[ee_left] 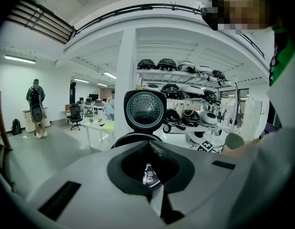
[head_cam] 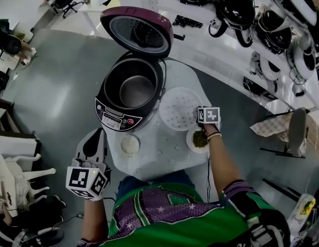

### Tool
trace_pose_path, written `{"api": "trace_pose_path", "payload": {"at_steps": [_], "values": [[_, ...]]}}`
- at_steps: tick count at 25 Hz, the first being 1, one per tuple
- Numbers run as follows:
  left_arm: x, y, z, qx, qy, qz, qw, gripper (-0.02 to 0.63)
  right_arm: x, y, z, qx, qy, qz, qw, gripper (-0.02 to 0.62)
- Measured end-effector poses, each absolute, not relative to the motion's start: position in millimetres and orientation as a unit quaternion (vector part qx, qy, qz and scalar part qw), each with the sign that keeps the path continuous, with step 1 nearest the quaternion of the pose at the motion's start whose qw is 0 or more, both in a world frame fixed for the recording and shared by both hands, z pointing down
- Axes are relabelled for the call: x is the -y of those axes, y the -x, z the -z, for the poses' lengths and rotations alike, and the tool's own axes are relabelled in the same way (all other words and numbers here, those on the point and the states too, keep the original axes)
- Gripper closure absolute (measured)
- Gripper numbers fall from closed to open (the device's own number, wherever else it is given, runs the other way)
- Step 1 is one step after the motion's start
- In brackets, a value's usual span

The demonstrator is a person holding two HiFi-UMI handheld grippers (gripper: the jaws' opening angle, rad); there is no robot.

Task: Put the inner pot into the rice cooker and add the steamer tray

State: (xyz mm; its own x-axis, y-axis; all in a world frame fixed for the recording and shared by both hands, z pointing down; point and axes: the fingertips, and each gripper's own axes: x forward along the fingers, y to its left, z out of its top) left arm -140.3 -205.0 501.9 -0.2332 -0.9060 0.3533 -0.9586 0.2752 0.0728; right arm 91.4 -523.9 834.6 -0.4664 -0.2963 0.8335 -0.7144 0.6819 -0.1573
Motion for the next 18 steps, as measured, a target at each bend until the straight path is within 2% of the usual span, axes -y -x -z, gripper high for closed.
{"api": "trace_pose_path", "payload": {"at_steps": [4,18], "values": [[204,141,-497,0.782,-0.595,-0.081,0.165,0.583,533,-97,-832,0.806,-0.342,-0.288,0.387,0.572],[193,150,-488,0.781,-0.602,-0.077,0.147,0.583,546,-130,-807,0.798,-0.389,-0.319,0.331,0.575]]}}
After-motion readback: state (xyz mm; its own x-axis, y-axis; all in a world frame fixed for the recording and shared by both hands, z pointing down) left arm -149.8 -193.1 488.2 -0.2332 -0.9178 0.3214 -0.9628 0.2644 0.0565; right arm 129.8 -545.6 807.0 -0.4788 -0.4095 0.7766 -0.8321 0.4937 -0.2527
